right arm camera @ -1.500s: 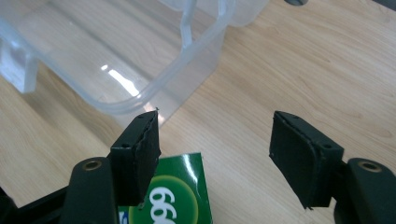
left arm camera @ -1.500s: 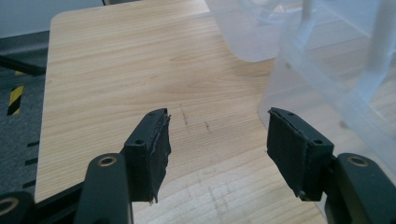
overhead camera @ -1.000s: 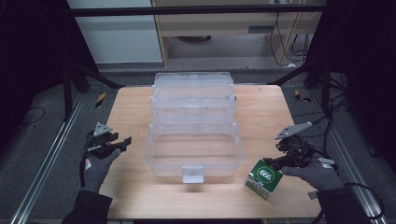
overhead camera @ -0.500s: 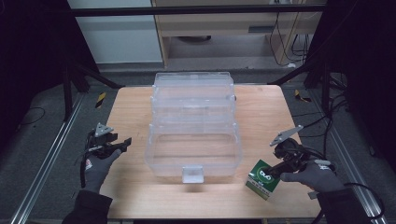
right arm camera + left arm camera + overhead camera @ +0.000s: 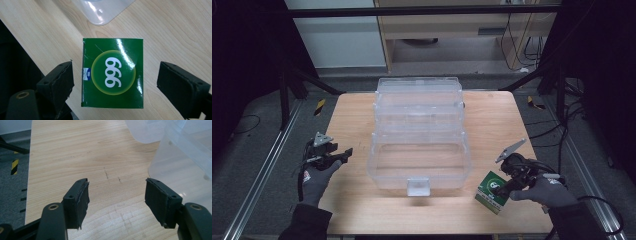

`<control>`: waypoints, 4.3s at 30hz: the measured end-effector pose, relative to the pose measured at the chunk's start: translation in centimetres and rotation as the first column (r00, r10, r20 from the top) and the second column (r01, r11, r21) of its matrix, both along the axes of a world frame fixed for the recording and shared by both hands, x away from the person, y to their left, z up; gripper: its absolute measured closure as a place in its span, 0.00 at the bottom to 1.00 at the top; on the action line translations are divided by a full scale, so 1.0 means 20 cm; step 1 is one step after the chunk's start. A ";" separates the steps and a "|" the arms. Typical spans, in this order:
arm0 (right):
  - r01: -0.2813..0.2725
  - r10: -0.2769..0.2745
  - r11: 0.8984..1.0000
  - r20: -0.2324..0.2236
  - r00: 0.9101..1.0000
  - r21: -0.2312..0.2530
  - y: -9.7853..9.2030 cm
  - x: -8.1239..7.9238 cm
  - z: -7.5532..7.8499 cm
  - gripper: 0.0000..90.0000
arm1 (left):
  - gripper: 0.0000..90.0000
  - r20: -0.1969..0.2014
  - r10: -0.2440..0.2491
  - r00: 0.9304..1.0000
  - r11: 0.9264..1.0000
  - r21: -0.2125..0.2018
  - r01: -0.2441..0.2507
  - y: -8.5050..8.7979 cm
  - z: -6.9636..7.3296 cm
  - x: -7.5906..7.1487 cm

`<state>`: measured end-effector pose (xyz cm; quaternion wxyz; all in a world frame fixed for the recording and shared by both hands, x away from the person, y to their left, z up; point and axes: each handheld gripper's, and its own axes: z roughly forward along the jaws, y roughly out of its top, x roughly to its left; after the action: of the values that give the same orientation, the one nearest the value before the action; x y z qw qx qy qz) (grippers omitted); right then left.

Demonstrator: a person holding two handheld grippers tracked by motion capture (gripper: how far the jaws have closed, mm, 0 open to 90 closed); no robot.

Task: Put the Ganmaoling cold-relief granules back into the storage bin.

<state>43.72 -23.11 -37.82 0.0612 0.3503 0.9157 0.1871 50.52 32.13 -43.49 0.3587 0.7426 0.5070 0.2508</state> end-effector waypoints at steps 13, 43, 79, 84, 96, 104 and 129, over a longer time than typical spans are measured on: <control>-0.017 0.015 0.999 -0.045 0.999 -0.044 0.03 0.00 -0.05 0.10 | 0.38 -0.007 0.000 1.000 1.000 0.005 0.000 0.00 0.00 0.00; -0.024 0.007 0.991 -0.132 0.991 -0.130 0.07 0.05 -0.18 0.10 | 0.36 -0.015 0.002 1.000 1.000 0.012 -0.002 0.00 -0.02 0.01; -0.012 -0.024 0.983 -0.195 0.981 -0.183 0.11 0.11 -0.21 0.19 | 0.35 -0.030 0.000 1.000 1.000 0.027 0.001 -0.01 -0.03 0.01; -0.007 -0.029 0.984 -0.200 0.979 -0.181 0.11 0.11 -0.21 0.20 | 0.35 -0.030 0.000 1.000 1.000 0.027 0.000 0.00 -0.03 0.01; -0.017 -0.013 0.984 -0.165 0.986 -0.175 0.09 0.09 -0.12 0.20 | 0.35 -0.028 -0.001 1.000 1.000 0.028 0.002 0.00 -0.03 0.01; -0.015 -0.002 0.987 -0.106 0.994 -0.160 0.03 0.10 0.00 0.20 | 0.35 -0.031 0.000 1.000 1.000 0.027 0.000 -0.01 -0.03 0.01; -0.112 0.105 0.980 -0.047 0.993 -0.164 0.06 0.16 0.29 0.20 | 0.35 -0.031 0.000 1.000 1.000 0.028 0.001 0.00 -0.03 0.01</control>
<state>46.92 -21.89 -31.95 0.0625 0.2971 0.9468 0.1066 50.75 32.06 -44.05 0.3407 0.7515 0.5087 0.2460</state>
